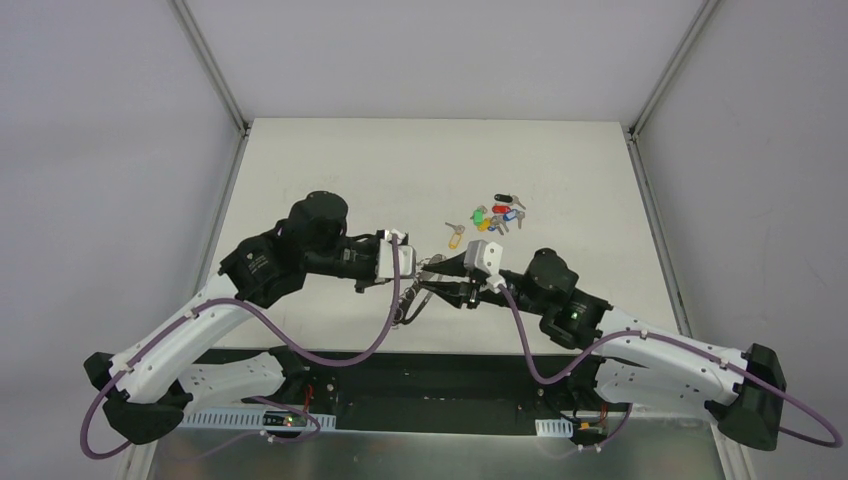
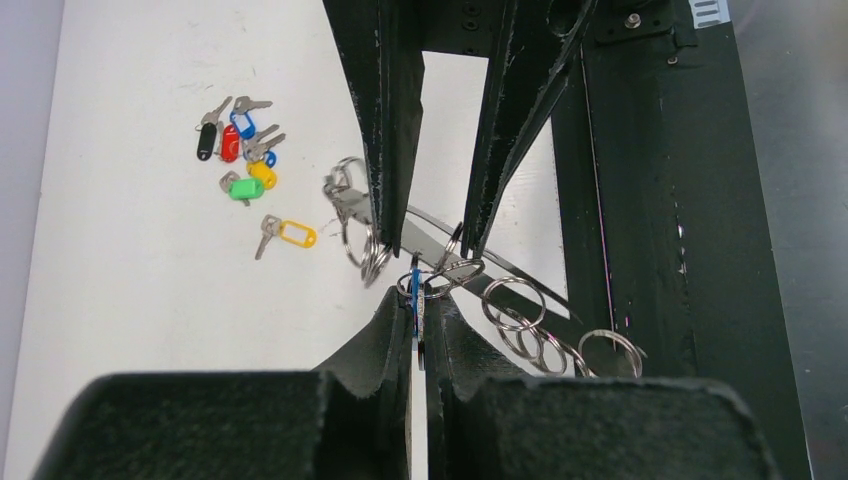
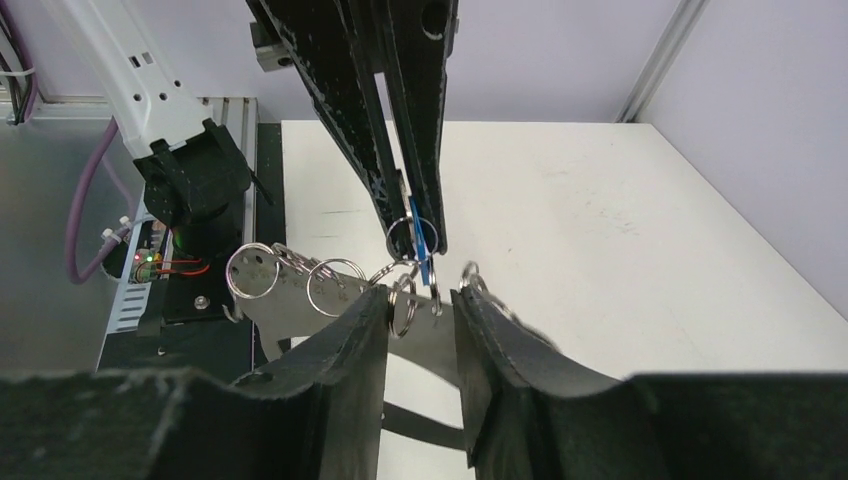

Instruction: Remove the keys from the keyring

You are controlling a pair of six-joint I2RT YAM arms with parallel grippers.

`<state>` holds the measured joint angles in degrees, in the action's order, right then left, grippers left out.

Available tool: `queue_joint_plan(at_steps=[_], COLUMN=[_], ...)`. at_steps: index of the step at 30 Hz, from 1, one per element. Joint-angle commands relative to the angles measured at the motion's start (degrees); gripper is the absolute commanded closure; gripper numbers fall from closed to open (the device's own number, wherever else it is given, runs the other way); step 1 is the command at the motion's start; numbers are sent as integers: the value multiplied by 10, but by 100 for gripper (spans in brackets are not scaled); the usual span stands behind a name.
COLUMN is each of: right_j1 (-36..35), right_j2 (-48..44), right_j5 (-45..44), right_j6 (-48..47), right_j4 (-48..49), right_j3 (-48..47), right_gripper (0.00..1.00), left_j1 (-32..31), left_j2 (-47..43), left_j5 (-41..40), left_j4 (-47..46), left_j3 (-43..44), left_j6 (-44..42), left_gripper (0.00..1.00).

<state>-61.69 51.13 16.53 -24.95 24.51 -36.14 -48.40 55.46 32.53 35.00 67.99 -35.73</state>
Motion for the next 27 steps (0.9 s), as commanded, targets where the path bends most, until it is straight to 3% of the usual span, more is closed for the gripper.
queue_joint_plan(at_steps=[1,9,14,18,21,24,27], right_j1=[1,1,2,3,3,2,2], right_j2=[3,-1,-3,2,-3,6,26], right_j5=[9,-18,-145,-220,-195,-182,-178], right_j6=[5,16,60,116,114,98,81], right_j4=[11,4,11,24,46,100,128], right_j3=[-31,-32,-17,2,23,50,61], right_gripper=[63,59,50,46,50,62,62], left_j1=[-4,-4,-5,-4,-2,3,11], left_j2=[5,29,53,43,31,23,13], left_j5=[8,-55,-164,-192,-207,-209,-195], left_j4=[-24,-28,-51,-92,-136,-159,-181], left_j3=[8,15,3,-36,-70,-90,-108], left_j6=[-4,7,19,20,28,34,46], left_gripper=[100,100,100,100,100,100,100])
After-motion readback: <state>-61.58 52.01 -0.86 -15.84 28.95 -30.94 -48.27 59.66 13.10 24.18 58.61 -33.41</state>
